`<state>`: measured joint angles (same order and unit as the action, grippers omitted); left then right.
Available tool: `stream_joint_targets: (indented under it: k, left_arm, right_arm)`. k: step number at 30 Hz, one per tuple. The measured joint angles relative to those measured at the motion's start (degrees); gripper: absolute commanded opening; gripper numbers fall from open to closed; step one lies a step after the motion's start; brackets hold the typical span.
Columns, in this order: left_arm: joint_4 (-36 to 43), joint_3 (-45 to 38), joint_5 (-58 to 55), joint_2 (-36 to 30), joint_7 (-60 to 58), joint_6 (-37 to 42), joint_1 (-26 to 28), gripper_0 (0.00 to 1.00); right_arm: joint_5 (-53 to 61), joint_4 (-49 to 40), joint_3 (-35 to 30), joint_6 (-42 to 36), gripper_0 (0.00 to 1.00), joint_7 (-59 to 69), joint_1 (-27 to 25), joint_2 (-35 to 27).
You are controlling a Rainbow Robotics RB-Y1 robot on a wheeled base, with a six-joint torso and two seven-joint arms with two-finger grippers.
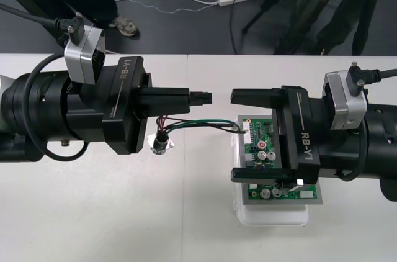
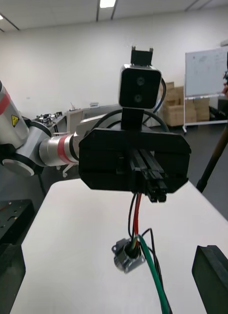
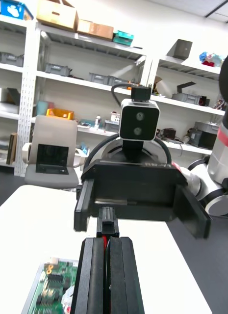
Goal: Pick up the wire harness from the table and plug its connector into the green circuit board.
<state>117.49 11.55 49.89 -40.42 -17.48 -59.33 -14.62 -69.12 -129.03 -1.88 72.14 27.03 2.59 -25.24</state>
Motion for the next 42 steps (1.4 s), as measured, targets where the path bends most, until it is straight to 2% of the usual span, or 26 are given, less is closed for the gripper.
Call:
stream_joint_targets:
  k: [9, 17, 27, 33, 42]
  left_arm:
    - [-3.1, -0.1, -2.4, -3.0, 1.4, -1.6, 0.0, 0.0]
    - [-8.9, -0.1, -4.6, -4.4, 13.6, -5.2, 0.0, 0.0]
    - [-17.2, -0.1, -5.8, -5.1, 16.2, -12.2, 0.0, 0.0]
    - [-22.1, -0.1, -5.8, -5.6, 16.2, -16.2, 0.0, 0.0]
    - [-26.7, -0.1, -5.8, -5.6, 18.2, -19.8, 0.0, 0.0]
  right_arm:
    - [-5.8, 0.0, -4.6, 7.7, 1.0, 7.5, 2.1, 0.0]
    - [-11.5, 0.0, -9.0, 17.3, 1.0, 15.3, 6.0, -0.2]
    - [-15.2, -0.7, -12.5, 17.6, 1.0, 21.3, 7.7, -4.3]
    - [-16.0, -0.9, -12.6, 17.6, 1.0, 21.3, 7.7, -9.3]
    - [-19.8, -1.1, -12.6, 17.6, 1.0, 21.2, 6.5, -13.5]
